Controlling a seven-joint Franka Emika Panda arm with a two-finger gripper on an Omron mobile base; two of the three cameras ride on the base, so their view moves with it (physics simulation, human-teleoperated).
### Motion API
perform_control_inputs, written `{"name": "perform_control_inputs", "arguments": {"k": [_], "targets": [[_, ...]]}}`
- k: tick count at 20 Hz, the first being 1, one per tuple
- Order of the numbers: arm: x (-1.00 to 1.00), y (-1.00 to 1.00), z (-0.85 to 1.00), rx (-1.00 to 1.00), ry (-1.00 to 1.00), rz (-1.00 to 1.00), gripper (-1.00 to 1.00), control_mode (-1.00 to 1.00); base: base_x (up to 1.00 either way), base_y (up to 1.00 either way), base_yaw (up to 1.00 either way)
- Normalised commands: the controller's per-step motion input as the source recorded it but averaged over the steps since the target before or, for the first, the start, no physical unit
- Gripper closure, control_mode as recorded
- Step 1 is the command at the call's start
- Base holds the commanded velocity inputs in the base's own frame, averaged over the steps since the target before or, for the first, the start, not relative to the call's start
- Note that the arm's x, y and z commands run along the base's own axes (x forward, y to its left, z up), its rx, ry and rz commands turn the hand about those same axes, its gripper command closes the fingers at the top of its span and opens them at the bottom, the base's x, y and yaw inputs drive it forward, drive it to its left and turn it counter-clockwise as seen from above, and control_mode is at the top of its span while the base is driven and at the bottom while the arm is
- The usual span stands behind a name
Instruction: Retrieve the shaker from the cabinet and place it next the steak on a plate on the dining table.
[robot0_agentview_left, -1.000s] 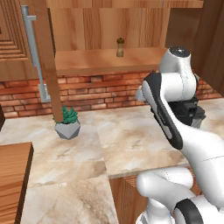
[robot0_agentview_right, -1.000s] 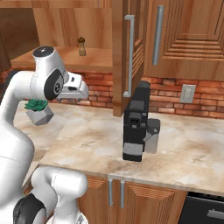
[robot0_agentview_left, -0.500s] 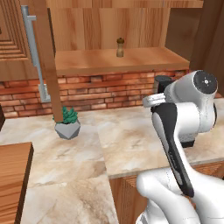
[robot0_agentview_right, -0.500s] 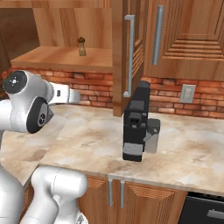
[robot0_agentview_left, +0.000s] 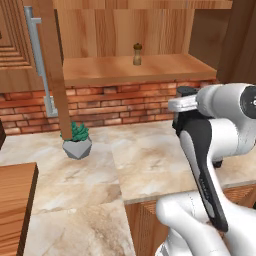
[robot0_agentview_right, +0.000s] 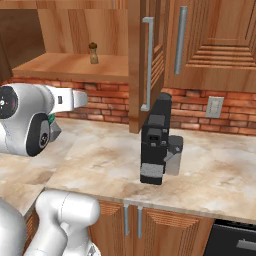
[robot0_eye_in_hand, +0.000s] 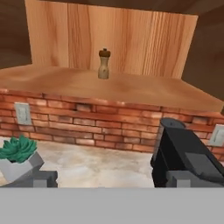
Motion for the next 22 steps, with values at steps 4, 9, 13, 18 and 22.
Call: {"name": "perform_control_inputs", "arguments": {"k": [4,9,13,18,22], "targets": [[0.00,0.00,0.59,0.00,0.00,0.04,-1.00,-1.00,0.00,0.00,0.00],[0.00,0.02,0.61,0.00,-0.09,0.00,-1.00,-1.00,0.00,0.00,0.00],[0.00,0.02,0.53,0.00,-0.02,0.00,-1.00,-1.00,0.00,0.00,0.00],[0.03,0.01,0.34,0.00,0.00,0.00,-1.00,-1.00,0.00,0.00,0.00],[0.21,0.08,0.09,0.00,0.01,0.00,-1.00,-1.00,0.00,0.00,0.00]]}}
